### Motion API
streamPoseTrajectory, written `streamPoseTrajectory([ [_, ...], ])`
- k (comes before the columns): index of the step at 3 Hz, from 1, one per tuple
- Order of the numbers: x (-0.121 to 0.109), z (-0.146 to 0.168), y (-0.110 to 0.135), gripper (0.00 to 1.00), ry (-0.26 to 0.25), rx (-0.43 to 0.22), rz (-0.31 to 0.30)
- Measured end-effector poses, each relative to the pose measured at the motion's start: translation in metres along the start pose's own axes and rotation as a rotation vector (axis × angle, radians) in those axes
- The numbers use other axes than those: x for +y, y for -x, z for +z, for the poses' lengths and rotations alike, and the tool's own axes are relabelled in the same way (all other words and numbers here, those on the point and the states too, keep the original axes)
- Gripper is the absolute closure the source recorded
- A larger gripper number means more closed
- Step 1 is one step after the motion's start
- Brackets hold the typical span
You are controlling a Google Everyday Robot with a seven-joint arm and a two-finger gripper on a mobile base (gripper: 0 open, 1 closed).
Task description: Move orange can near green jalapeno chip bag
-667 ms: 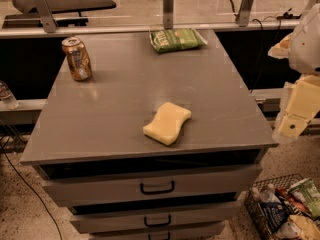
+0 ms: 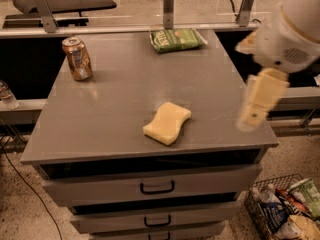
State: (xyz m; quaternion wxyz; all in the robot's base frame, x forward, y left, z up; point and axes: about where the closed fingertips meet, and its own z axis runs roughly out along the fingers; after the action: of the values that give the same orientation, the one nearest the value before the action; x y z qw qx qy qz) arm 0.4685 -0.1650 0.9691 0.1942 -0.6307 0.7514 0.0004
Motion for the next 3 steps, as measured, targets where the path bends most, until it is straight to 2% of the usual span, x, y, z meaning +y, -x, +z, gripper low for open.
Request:
streamPoseTrajectory([
  [1,-0.021,0.026,0.067,0.00,-0.006,-0.148,-0.063],
  [2,-0.040,0.041,0.135,0.00,-0.030,-0.299,-0.097],
  [3,-0.040,0.041,0.137,0.00,-0.031,-0.303,-0.098],
])
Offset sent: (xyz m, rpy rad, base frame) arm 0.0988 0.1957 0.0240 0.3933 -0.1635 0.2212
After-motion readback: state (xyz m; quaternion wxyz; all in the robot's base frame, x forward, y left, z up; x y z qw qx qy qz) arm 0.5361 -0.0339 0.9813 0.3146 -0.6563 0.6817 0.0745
